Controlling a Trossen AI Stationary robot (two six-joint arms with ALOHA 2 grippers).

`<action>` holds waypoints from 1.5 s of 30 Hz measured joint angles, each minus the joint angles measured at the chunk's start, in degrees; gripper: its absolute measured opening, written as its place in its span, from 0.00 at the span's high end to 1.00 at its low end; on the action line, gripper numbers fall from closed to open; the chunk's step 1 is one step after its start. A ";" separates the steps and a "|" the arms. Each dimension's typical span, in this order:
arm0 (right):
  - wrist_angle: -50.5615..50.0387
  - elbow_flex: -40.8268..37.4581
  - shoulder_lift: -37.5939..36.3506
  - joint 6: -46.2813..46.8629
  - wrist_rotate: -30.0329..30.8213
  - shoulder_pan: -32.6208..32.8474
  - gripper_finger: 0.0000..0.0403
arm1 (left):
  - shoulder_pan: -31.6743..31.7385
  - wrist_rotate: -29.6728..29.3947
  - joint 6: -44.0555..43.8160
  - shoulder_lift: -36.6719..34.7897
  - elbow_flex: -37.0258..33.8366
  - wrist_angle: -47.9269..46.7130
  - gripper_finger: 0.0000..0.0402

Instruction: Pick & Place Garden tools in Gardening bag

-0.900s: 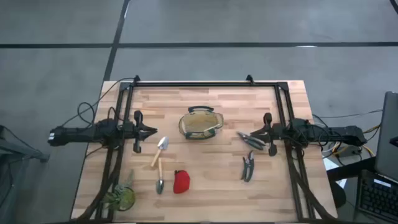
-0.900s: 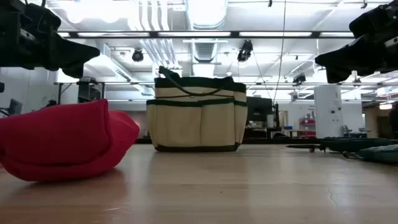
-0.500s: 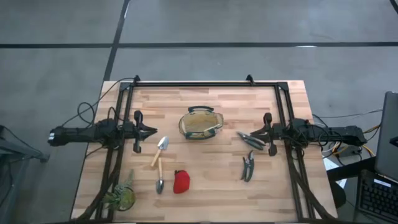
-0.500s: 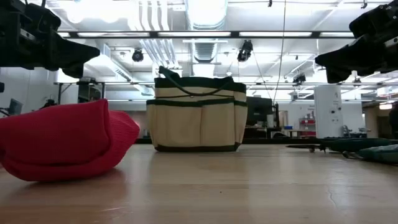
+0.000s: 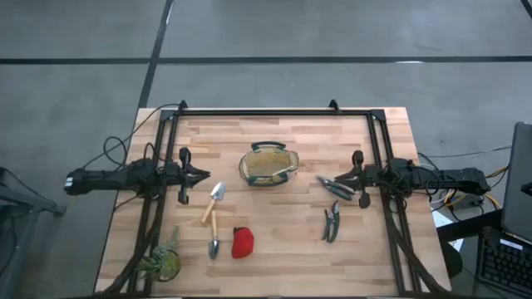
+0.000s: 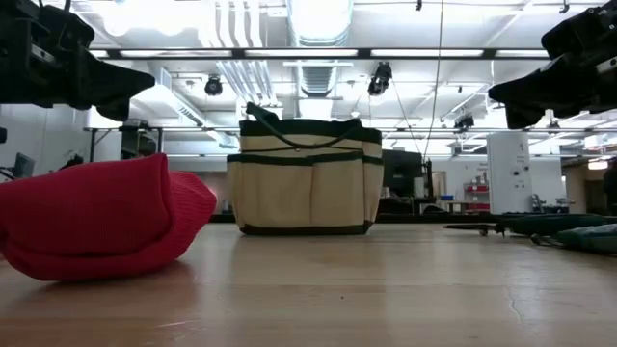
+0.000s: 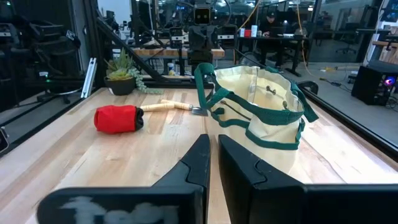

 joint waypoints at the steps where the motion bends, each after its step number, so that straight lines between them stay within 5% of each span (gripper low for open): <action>1: -0.01 0.00 -0.01 0.00 0.00 0.02 0.93 | 0.00 0.00 0.02 0.00 -0.02 0.00 0.91; 20: 0.87 0.00 0.00 0.49 -0.05 0.03 0.93 | -0.01 0.00 0.02 -0.02 0.00 -0.01 0.91; 26: 9.00 0.02 0.73 22.15 -0.38 0.04 0.93 | 0.00 0.00 0.00 -0.01 -0.01 -0.02 0.91; 30: 13.30 0.02 3.16 26.38 -0.86 0.09 0.93 | 0.00 0.00 0.02 0.00 -0.02 -0.07 0.91; 37: 33.79 0.02 16.11 30.74 -1.65 4.85 0.93 | -0.01 0.02 0.00 0.00 -0.02 -0.13 0.91; 45: 52.62 4.63 44.06 28.80 5.11 18.13 0.93 | 0.00 0.02 0.00 0.00 -0.02 -0.17 0.91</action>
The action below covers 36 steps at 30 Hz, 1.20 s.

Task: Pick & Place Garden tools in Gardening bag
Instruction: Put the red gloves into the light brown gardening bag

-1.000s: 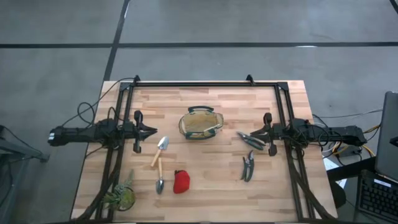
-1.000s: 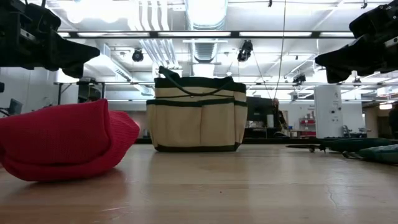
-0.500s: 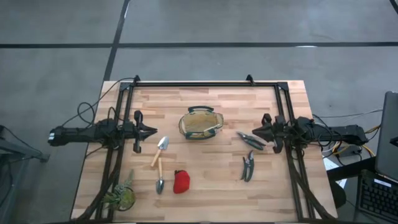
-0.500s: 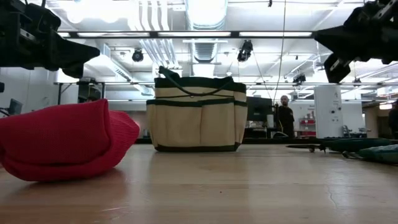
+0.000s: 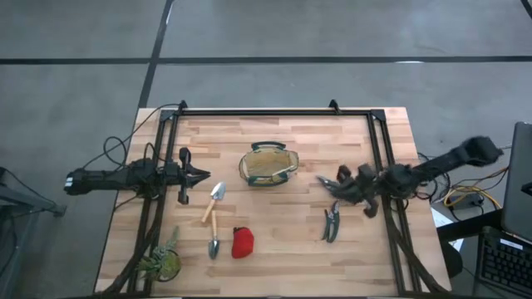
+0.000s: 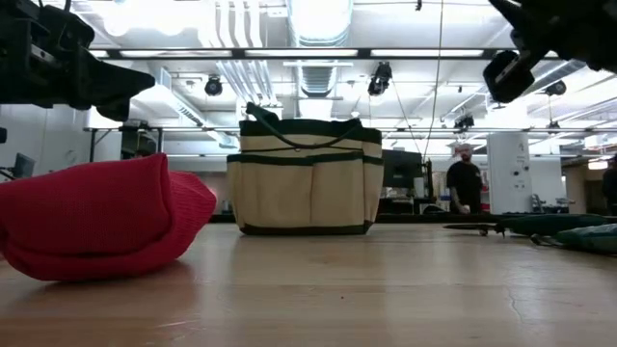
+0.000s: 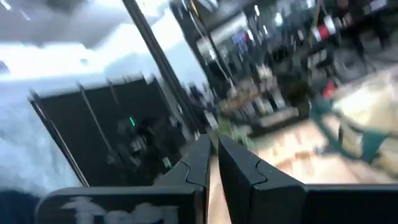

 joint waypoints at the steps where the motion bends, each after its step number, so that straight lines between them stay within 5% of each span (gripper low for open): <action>1: -0.09 2.33 4.28 -1.28 2.58 2.19 0.93 | 0.00 0.00 0.02 0.00 0.00 0.00 0.91; 7: -0.45 20.20 29.68 -9.93 6.78 9.68 0.93 | 0.00 0.02 0.02 0.00 0.00 -0.04 0.91; 12: -5.25 33.35 42.63 -14.49 6.80 9.76 0.93 | 0.00 0.02 0.02 0.00 0.00 -0.07 0.91; 25: -34.48 63.35 59.80 -18.71 8.12 9.43 0.92 | -0.01 0.02 0.01 0.04 0.01 -0.13 0.91; 36: -60.23 85.30 73.89 -16.52 14.21 9.38 0.65 | -0.01 0.01 0.01 0.69 0.00 -0.11 0.91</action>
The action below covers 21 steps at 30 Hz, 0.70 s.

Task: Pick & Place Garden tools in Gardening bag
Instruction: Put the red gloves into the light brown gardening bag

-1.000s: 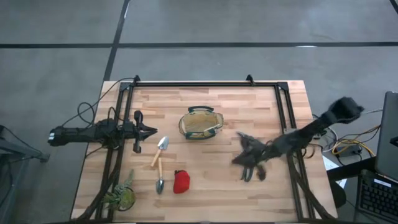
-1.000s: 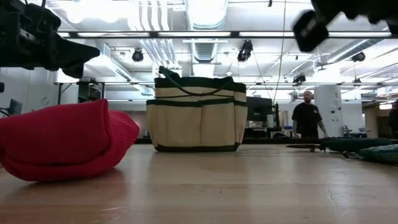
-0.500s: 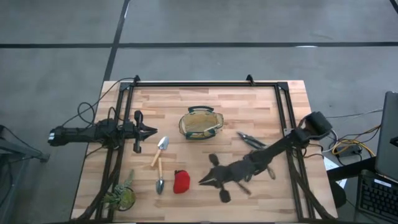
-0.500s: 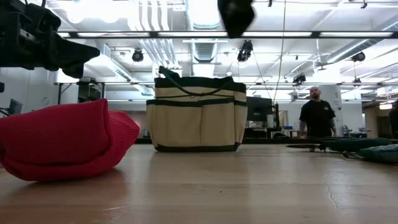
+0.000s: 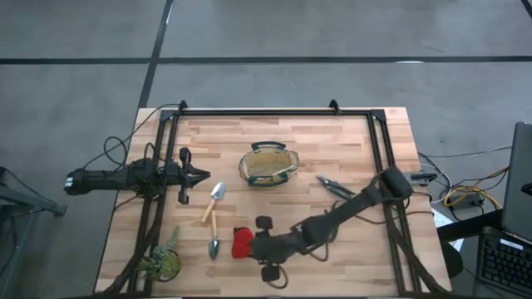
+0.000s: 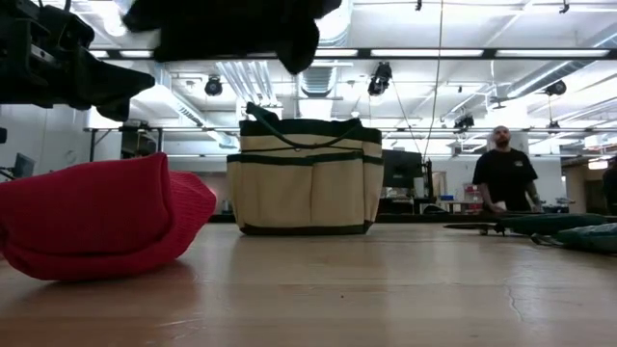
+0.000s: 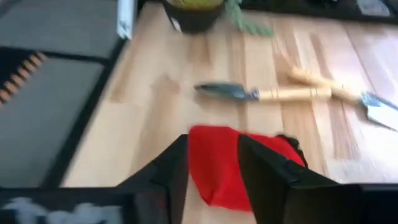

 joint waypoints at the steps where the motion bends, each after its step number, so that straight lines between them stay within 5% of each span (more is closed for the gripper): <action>1: -2.38 1.41 1.03 -0.04 0.32 0.02 0.62 | 0.01 -0.02 -0.01 0.17 0.00 0.00 0.91; 9: -6.58 6.82 6.65 -0.46 0.14 0.05 0.54 | 0.00 -0.01 -0.01 0.58 0.00 0.00 0.91; 21: -6.76 5.24 7.79 -0.48 1.21 -0.52 0.64 | 0.01 -0.02 -0.01 0.76 0.01 -0.01 0.91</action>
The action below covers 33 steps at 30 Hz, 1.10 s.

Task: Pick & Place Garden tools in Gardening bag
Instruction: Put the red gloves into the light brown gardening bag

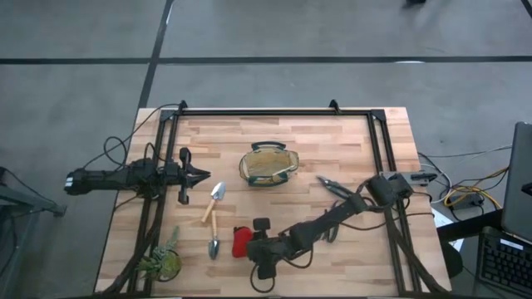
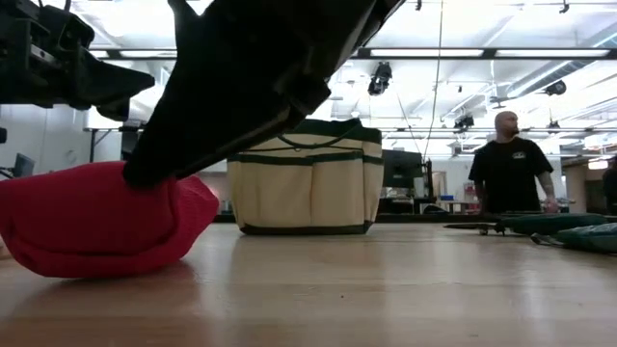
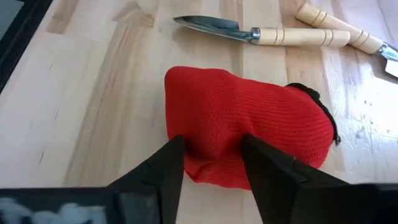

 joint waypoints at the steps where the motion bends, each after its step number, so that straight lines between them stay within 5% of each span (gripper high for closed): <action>1: -0.01 -0.04 0.00 -0.01 0.10 -0.02 0.66 | 0.00 0.00 0.00 0.00 0.00 0.00 0.91; 10: -1.12 -0.09 0.00 -1.88 0.08 0.02 0.95 | 0.00 -0.01 0.00 0.00 0.01 -0.01 0.91; 22: -3.71 0.22 -3.01 -3.91 0.41 -0.02 0.98 | 0.00 -0.01 0.02 0.00 -0.01 -0.01 0.91; 33: -12.34 0.28 -9.83 -4.69 7.28 -0.20 0.98 | 0.00 -0.01 0.00 0.04 0.01 0.01 0.91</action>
